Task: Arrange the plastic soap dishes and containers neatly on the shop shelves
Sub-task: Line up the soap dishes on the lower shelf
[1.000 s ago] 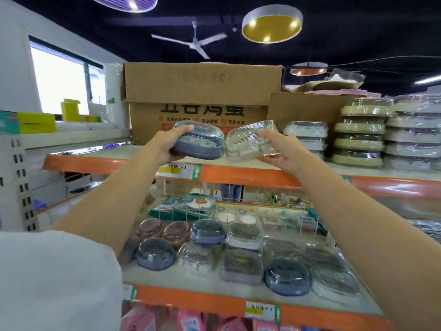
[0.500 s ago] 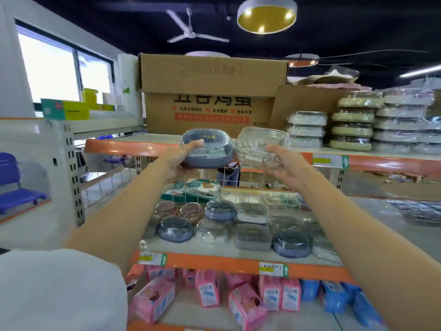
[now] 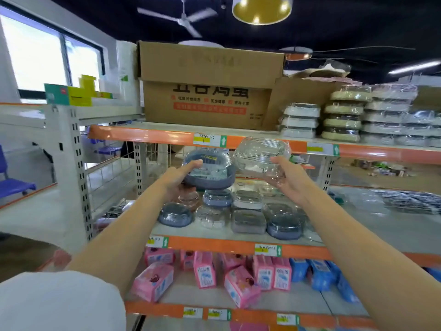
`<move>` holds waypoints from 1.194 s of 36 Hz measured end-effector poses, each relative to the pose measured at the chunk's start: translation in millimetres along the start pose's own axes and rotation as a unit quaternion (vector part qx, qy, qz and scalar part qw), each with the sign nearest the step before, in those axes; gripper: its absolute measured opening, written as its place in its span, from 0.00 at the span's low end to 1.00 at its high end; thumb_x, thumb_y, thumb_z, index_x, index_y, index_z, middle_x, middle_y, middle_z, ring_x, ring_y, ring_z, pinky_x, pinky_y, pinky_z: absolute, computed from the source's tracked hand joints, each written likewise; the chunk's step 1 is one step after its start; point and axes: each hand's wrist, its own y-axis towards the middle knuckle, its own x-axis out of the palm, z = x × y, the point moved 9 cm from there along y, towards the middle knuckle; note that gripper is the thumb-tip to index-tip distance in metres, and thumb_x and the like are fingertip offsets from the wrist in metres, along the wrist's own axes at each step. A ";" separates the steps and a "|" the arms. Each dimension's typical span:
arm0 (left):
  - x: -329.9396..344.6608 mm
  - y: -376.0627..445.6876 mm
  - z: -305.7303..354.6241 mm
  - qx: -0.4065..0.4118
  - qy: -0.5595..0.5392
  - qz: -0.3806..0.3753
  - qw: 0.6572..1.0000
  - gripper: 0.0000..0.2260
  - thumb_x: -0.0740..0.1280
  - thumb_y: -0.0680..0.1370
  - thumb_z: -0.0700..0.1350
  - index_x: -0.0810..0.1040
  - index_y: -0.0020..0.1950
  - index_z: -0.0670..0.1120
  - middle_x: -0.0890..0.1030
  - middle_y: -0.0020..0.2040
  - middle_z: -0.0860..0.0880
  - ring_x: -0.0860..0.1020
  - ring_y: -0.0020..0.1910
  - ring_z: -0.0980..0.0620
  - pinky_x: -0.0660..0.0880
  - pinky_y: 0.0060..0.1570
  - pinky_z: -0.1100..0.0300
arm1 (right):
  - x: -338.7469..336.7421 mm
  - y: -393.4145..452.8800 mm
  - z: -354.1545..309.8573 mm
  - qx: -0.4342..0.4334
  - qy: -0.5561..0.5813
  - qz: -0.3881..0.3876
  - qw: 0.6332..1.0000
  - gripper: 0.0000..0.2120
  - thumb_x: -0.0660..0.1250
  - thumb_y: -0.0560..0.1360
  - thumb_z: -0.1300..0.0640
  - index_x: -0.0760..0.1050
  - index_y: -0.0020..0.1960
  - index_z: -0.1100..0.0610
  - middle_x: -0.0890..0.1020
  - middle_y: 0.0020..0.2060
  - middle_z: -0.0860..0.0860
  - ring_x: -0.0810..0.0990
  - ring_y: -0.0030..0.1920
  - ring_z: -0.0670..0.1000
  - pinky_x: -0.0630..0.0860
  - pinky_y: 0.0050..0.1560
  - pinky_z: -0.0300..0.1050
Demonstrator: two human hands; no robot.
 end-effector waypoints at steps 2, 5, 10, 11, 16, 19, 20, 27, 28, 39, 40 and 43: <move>0.3 0.9 -8.3 -0.005 0.001 -0.001 1.000 0.44 0.82 0.55 0.52 0.69 0.65 0.37 0.76 0.62 0.37 0.79 0.57 0.39 0.77 0.56 0.44 | -7.3 -3.3 5.9 0.010 -0.027 0.009 1.000 0.05 0.64 0.78 0.61 0.73 0.52 0.62 0.71 0.52 0.55 0.78 0.42 0.50 0.77 0.59 0.53; 2.9 5.5 -21.6 -0.016 0.015 0.002 1.000 0.36 0.80 0.58 0.54 0.73 0.60 0.39 0.77 0.60 0.38 0.78 0.57 0.39 0.77 0.57 0.44 | -17.3 -8.7 16.3 0.029 -0.052 0.022 0.998 0.06 0.63 0.78 0.60 0.73 0.53 0.61 0.72 0.46 0.51 0.75 0.40 0.48 0.77 0.53 0.49; 6.3 21.1 -48.1 -0.044 0.019 0.013 0.999 0.16 0.75 0.70 0.49 0.74 0.50 0.43 0.77 0.54 0.39 0.78 0.51 0.42 0.76 0.58 0.44 | -34.7 -1.3 42.0 0.058 -0.055 0.045 0.996 0.17 0.65 0.77 0.58 0.71 0.64 0.64 0.75 0.54 0.54 0.78 0.41 0.51 0.77 0.52 0.49; 6.4 24.1 -52.8 -0.048 0.024 0.020 0.998 0.17 0.75 0.70 0.50 0.74 0.50 0.43 0.77 0.54 0.40 0.78 0.52 0.42 0.76 0.59 0.44 | -39.5 2.4 48.2 0.064 -0.056 0.052 0.995 0.18 0.66 0.77 0.58 0.70 0.64 0.64 0.74 0.57 0.55 0.78 0.42 0.52 0.78 0.53 0.50; 17.2 36.1 -75.9 -0.061 0.049 0.040 0.996 0.14 0.74 0.72 0.48 0.74 0.47 0.41 0.74 0.51 0.42 0.76 0.43 0.48 0.76 0.42 0.56 | -59.2 21.1 80.8 0.098 -0.059 0.072 0.991 0.23 0.66 0.77 0.58 0.66 0.68 0.67 0.73 0.60 0.56 0.79 0.47 0.55 0.79 0.46 0.47; 20.7 45.8 -92.8 -0.077 0.029 0.048 0.995 0.20 0.75 0.72 0.47 0.71 0.56 0.41 0.77 0.52 0.43 0.77 0.47 0.47 0.77 0.41 0.55 | -70.3 33.9 100.8 0.118 -0.063 0.083 0.988 0.24 0.66 0.77 0.57 0.66 0.68 0.66 0.72 0.61 0.55 0.79 0.47 0.54 0.79 0.46 0.46; 21.1 50.5 -98.2 -0.081 0.020 0.051 0.995 0.22 0.75 0.71 0.47 0.71 0.59 0.41 0.77 0.55 0.42 0.78 0.51 0.45 0.78 0.43 0.54 | -73.6 39.3 107.9 0.124 -0.065 0.083 0.987 0.23 0.66 0.77 0.57 0.66 0.68 0.66 0.72 0.62 0.55 0.79 0.47 0.54 0.78 0.46 0.46; 21.7 77.2 -122.9 -0.097 0.053 0.077 0.991 0.25 0.74 0.73 0.47 0.70 0.65 0.42 0.77 0.58 0.42 0.77 0.48 0.48 0.75 0.35 0.60 | -92.8 76.3 153.6 0.165 -0.058 0.093 0.980 0.28 0.71 0.75 0.54 0.66 0.70 0.62 0.74 0.64 0.57 0.80 0.47 0.53 0.78 0.37 0.43; 20.7 82.3 -126.3 -0.095 0.057 0.079 0.991 0.25 0.74 0.72 0.47 0.71 0.66 0.42 0.78 0.60 0.42 0.77 0.47 0.49 0.74 0.34 0.60 | -93.2 82.3 159.4 0.168 -0.059 0.086 0.980 0.26 0.70 0.75 0.55 0.68 0.69 0.62 0.75 0.63 0.56 0.80 0.49 0.54 0.77 0.34 0.41; 9.6 130.1 -157.4 -0.104 0.054 0.121 0.986 0.27 0.75 0.71 0.48 0.70 0.66 0.47 0.79 0.58 0.43 0.78 0.50 0.48 0.77 0.38 0.58 | -94.3 132.5 201.6 0.212 -0.062 0.051 0.974 0.09 0.66 0.78 0.56 0.72 0.57 0.59 0.76 0.47 0.52 0.76 0.42 0.50 0.76 0.38 0.43; 8.5 134.2 -162.5 -0.107 0.049 0.126 0.985 0.25 0.75 0.71 0.47 0.71 0.65 0.45 0.79 0.58 0.42 0.78 0.50 0.48 0.77 0.38 0.58 | -95.9 135.9 206.1 0.214 -0.060 0.055 0.973 0.10 0.66 0.78 0.57 0.73 0.57 0.59 0.76 0.49 0.53 0.76 0.43 0.50 0.75 0.37 0.42; 9.9 145.9 -171.3 -0.114 0.041 0.125 0.985 0.17 0.72 0.74 0.45 0.73 0.59 0.44 0.78 0.52 0.43 0.77 0.44 0.50 0.76 0.37 0.59 | -98.9 145.4 215.2 0.210 -0.043 0.056 0.975 0.13 0.66 0.78 0.57 0.73 0.60 0.60 0.77 0.49 0.53 0.77 0.44 0.50 0.76 0.37 0.43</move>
